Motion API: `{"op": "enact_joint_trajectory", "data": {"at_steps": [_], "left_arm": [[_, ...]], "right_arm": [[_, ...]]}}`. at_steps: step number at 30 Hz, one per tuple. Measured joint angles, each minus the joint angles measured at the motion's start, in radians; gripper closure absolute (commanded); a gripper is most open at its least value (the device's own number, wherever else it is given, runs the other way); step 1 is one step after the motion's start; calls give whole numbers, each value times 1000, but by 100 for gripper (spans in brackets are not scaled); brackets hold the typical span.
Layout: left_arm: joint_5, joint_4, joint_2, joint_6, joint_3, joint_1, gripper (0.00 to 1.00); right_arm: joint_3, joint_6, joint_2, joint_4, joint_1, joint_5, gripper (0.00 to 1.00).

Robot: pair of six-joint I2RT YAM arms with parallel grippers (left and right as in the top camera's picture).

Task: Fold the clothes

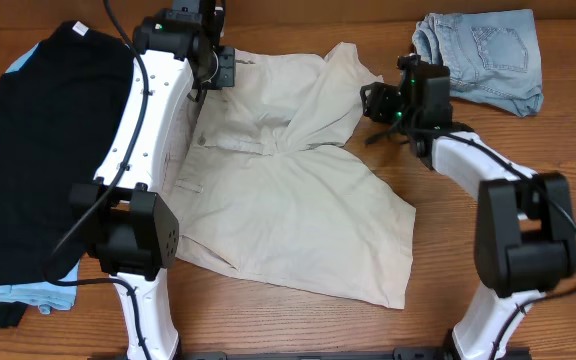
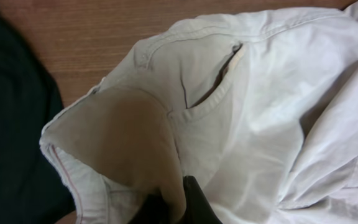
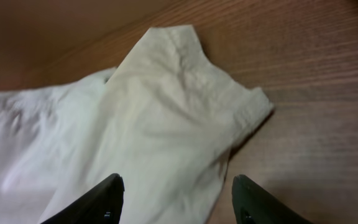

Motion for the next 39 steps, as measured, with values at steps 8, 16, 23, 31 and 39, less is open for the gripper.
{"op": "enact_joint_trajectory", "data": {"at_steps": [8,16,23,31,39], "left_arm": [[-41,-19,0,0,0,0,96],[-48,-18,0,1,0,0,96],[-51,-19,0,2,0,0,96],[-66,-19,0,3,0,0,96],[-117,-98,0,2,41,17,96]], "right_arm": [[183,63,161,-80,13,68,44],[193,86,168,-109,14,123,64],[197,100,201,-93,27,123,74],[221,105,225,-119,40,119,96],[362,61,189,-458,19,73,96]]}}
